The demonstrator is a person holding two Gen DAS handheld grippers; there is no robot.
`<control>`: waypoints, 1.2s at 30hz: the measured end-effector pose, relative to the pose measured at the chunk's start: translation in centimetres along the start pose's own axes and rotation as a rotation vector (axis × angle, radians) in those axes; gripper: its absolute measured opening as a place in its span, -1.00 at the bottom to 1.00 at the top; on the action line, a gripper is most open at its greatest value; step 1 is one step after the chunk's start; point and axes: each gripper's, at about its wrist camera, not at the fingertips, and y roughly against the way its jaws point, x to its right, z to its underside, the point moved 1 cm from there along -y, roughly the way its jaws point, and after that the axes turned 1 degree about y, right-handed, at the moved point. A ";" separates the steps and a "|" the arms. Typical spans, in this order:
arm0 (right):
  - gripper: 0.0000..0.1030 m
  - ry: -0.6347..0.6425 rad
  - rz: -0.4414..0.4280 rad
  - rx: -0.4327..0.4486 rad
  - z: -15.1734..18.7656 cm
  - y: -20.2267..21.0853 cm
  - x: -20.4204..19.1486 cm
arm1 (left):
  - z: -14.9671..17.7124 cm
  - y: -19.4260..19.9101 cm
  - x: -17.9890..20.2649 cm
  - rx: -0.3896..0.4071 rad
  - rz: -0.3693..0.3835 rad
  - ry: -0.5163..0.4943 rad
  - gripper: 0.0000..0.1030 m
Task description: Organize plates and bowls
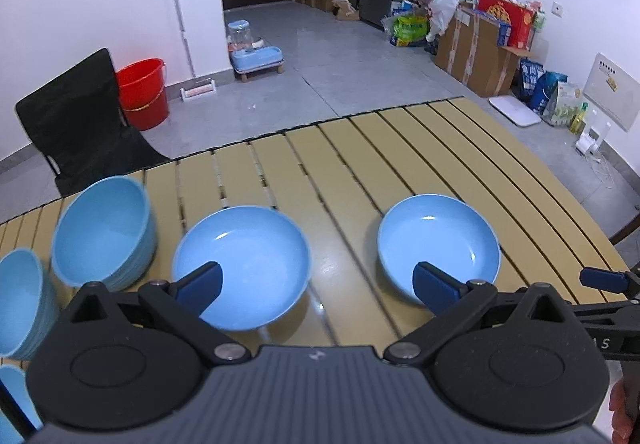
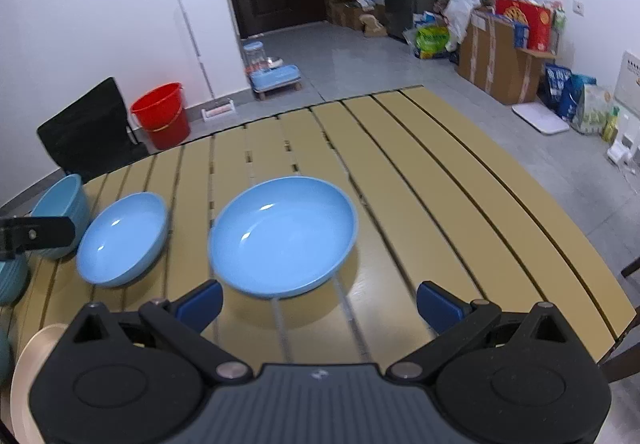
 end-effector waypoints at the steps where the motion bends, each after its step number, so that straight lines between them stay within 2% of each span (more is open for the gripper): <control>1: 1.00 -0.006 0.003 -0.007 -0.3 -0.4 0.5 | -0.3 -0.5 0.5 -0.006 -0.007 -0.003 1.00; 8: 1.00 -0.051 0.024 -0.050 -2.0 -3.2 3.5 | -1.8 -4.4 3.3 -0.051 -0.019 0.022 1.00; 11: 1.00 -0.076 0.022 -0.067 -2.4 -4.6 4.3 | -2.0 -6.7 4.0 -0.081 -0.014 0.078 1.00; 18: 1.00 -0.139 0.016 -0.068 -2.4 -6.7 5.2 | -1.5 -10.2 4.5 -0.109 -0.062 0.197 0.97; 22: 0.95 -0.149 -0.009 -0.062 -2.2 -7.2 5.4 | -1.4 -11.3 4.5 -0.131 -0.050 0.193 0.80; 28: 0.86 -0.128 -0.011 -0.075 -2.2 -8.4 5.1 | -1.2 -12.3 4.9 -0.136 -0.053 0.169 0.78; 32: 0.72 -0.126 -0.025 -0.081 -2.2 -9.2 4.8 | -1.0 -13.2 5.0 -0.152 -0.059 0.176 0.76; 34: 0.57 -0.123 -0.036 -0.082 -2.2 -9.7 4.5 | -0.9 -13.7 5.1 -0.169 -0.060 0.180 0.55; 35: 0.42 -0.124 -0.040 -0.083 -2.3 -10.0 4.4 | -0.8 -13.9 5.2 -0.178 -0.054 0.182 0.46; 36: 0.28 -0.127 -0.043 -0.085 -2.3 -10.2 4.4 | -0.8 -14.1 5.2 -0.188 -0.043 0.185 0.29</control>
